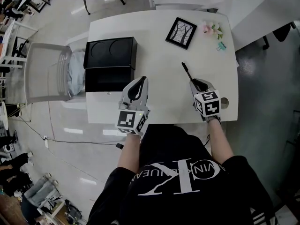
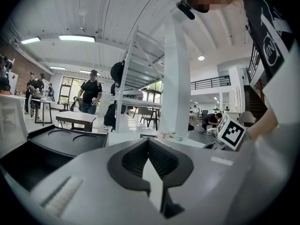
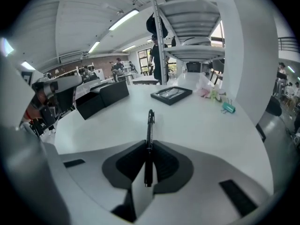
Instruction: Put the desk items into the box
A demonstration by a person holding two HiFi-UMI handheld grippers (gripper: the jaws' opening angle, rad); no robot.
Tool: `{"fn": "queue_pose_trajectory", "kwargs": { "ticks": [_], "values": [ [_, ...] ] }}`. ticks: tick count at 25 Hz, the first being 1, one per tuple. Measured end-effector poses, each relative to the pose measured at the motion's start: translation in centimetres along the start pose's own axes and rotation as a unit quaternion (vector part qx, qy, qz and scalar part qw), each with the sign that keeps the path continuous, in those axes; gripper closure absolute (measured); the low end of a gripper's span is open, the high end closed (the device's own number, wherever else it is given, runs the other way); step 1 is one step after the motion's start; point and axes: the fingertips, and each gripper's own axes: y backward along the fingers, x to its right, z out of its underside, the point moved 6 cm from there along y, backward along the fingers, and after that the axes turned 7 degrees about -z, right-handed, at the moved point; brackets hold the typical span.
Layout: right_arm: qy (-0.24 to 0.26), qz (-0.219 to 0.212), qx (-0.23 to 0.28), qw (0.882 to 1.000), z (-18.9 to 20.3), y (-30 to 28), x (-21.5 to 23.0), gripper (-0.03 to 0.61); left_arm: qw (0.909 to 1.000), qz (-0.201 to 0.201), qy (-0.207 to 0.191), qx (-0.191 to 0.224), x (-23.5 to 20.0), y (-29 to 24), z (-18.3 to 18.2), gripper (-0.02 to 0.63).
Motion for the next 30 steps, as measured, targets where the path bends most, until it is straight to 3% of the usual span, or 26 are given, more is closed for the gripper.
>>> {"fn": "queue_pose_trajectory", "kwargs": {
  "ticks": [20,30],
  "values": [
    [0.027,-0.014,0.056,0.998,-1.8,3.7,-3.4,0.525,0.9994,-0.023,-0.001,0.027,0.7,4.6,-0.9,0.603],
    [0.044,-0.034,0.074,0.996,-1.1,5.2,-7.2,0.525,0.9964,-0.062,0.027,0.050,-0.3,9.5,-0.5,0.604]
  ]
}}
